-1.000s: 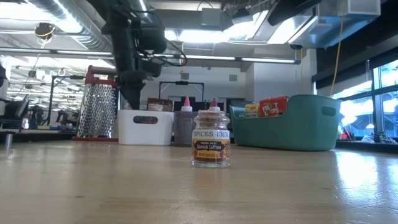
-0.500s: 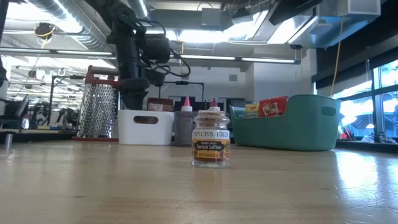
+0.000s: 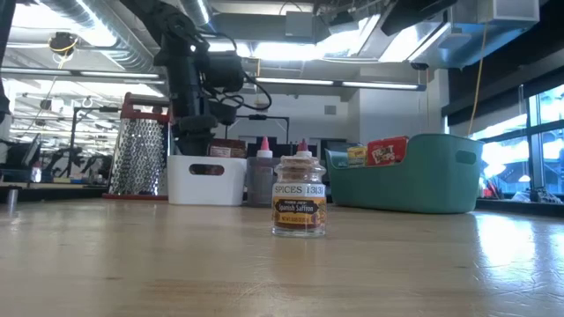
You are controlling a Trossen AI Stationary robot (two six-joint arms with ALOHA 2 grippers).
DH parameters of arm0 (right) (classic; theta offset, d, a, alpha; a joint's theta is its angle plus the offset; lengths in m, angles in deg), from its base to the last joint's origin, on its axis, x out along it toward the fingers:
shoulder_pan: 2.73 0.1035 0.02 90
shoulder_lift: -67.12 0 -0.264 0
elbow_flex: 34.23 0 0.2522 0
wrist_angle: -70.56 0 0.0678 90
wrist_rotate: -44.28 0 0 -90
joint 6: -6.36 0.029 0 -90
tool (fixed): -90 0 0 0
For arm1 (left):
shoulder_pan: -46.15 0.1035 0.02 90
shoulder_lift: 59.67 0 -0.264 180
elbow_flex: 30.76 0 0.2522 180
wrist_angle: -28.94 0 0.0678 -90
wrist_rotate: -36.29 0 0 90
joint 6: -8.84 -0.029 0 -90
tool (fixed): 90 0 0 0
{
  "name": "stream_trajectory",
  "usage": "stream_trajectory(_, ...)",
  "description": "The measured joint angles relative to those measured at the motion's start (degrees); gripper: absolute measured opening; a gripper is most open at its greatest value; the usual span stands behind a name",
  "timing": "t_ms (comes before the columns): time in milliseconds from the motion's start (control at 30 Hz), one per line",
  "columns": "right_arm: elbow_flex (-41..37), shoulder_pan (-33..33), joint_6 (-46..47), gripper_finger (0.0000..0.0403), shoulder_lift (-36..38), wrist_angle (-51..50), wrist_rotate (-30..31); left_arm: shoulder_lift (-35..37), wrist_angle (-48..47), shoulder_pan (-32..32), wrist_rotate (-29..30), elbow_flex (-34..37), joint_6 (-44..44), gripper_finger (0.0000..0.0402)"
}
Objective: Pick & Place Kitchen Items
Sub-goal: Put the yellow food coloring bottle into the middle black transparent bin
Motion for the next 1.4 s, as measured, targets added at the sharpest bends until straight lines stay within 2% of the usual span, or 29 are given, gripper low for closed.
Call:
stream_trajectory(333,0.00,0.00,0.00,0.0254,0.00,-0.01,-0.12,1.91,-3.23,-0.24,0.08,-0.23,0.70,0.0269)
stream_trajectory(533,0.00,-0.04,-0.18,0.0254,0.00,0.01,-0.10,5.39,-7.47,-1.90,0.04,-5.19,2.15,0.0267)
stream_trajectory(733,0.00,-0.04,-0.18,0.0254,0.00,0.01,-0.10,10.94,-10.57,-6.34,-0.21,-7.76,4.74,0.0269)
stream_trajectory(833,0.00,0.10,-0.13,0.0254,0.00,-0.02,-0.13,14.56,-16.39,-9.86,-1.85,-7.76,6.27,0.0268)
stream_trajectory(900,0.00,0.38,0.24,0.0254,0.00,-0.26,-0.10,17.16,-22.00,-12.49,-4.56,-7.76,9.83,0.0267)
stream_trajectory(1033,-0.02,0.98,0.26,0.0254,0.00,-0.29,-0.12,22.20,-29.86,-18.68,-8.40,-7.54,23.73,0.0268)
stream_trajectory(1267,0.00,1.20,1.77,0.0254,0.00,0.60,-0.03,27.88,-31.95,-32.48,-7.24,-7.52,48.71,0.0266)
stream_trajectory(1400,0.00,1.20,1.74,0.0254,0.00,1.41,0.01,28.67,-31.52,-39.12,-0.88,-7.50,48.82,0.0265)
